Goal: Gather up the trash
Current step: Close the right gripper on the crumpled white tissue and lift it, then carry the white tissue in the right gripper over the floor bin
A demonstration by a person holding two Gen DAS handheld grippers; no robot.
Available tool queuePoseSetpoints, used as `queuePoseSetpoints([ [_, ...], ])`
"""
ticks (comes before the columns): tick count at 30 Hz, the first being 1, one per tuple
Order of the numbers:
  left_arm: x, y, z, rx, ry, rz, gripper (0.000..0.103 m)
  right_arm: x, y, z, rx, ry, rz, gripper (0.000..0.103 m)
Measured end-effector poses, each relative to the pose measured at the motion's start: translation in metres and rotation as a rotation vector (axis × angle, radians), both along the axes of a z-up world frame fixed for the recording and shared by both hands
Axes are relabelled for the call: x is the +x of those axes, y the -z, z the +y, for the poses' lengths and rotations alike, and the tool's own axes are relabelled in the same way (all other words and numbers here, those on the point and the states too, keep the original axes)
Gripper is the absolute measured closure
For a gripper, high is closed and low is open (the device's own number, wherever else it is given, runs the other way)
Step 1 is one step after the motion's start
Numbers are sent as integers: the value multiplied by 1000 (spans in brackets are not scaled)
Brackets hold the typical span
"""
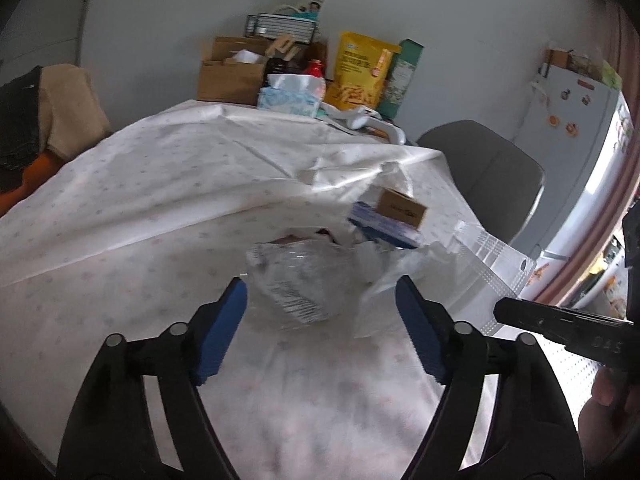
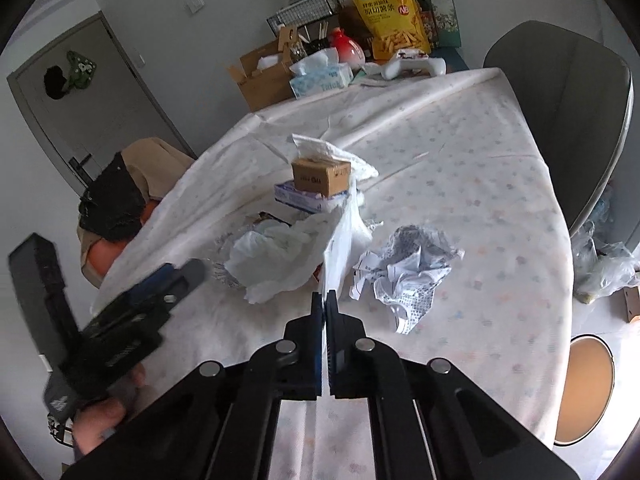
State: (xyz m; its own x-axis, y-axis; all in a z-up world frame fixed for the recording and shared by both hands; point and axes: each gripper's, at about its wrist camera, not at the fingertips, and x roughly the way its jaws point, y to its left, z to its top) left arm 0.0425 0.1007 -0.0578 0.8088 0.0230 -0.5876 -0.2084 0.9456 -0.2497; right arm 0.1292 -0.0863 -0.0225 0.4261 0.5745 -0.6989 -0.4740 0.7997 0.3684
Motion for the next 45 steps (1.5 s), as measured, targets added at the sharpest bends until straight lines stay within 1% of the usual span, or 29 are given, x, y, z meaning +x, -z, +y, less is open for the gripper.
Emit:
queuePoseSetpoints([
  [1, 3, 0, -3, -5, 9, -1, 29, -1, -3, -2, 4, -4, -6, 100],
  [3, 10, 1, -8, -10, 29, 1, 34, -3, -7, -5, 13, -11, -16, 100],
  [7, 21, 2, -17, -18, 63, 3, 37, -6, -15, -12, 29, -11, -28, 100],
  [8, 25, 3, -18, -24, 73, 10, 40, -6, -17, -13, 32, -9, -34, 100],
  [9, 28, 6, -18, -34, 77, 22, 51, -8, -21, -15, 34, -6, -43, 100],
  [10, 31, 8, -19, -48, 83, 37, 59, -9, -23, -18, 37, -2, -51, 100],
  [11, 34, 11, -19, -66, 93, 52, 77, -9, -25, -20, 40, 1, -57, 100],
  [12, 35, 12, -20, -74, 97, 61, 92, -10, -27, -22, 43, 5, -60, 100],
  [13, 35, 12, -21, -75, 99, 62, 98, -12, -28, -24, 46, 4, -60, 100],
  [14, 31, 10, -21, -75, 104, 47, 100, -13, -28, -24, 47, 2, -61, 100],
  [20, 10, -15, -17, -79, 90, -23, 100, -17, -34, -24, 51, 4, -87, 100],
  [25, -8, -40, -14, -66, 82, -79, 100, -24, -49, -31, 73, 21, -132, 100],
  [29, -14, -53, -17, -57, 88, -109, 100, -27, -60, -44, 90, 37, -163, 100],
  [32, -14, -61, -23, -55, 95, -123, 100, -30, -67, -57, 95, 54, -192, 100],
  [35, -6, -69, -35, -37, 104, -113, 100, -30, -72, -72, 100, 84, -211, 100],
  [38, 1, -78, -48, -29, 119, -124, 100, -29, -74, -90, 105, 121, -217, 100],
  [42, 13, -92, -72, -12, 156, -141, 100, -26, -74, -117, 108, 169, -224, 100],
  [45, 23, -101, -92, 0, 194, -152, 100, -23, -71, -145, 104, 227, -224, 100],
])
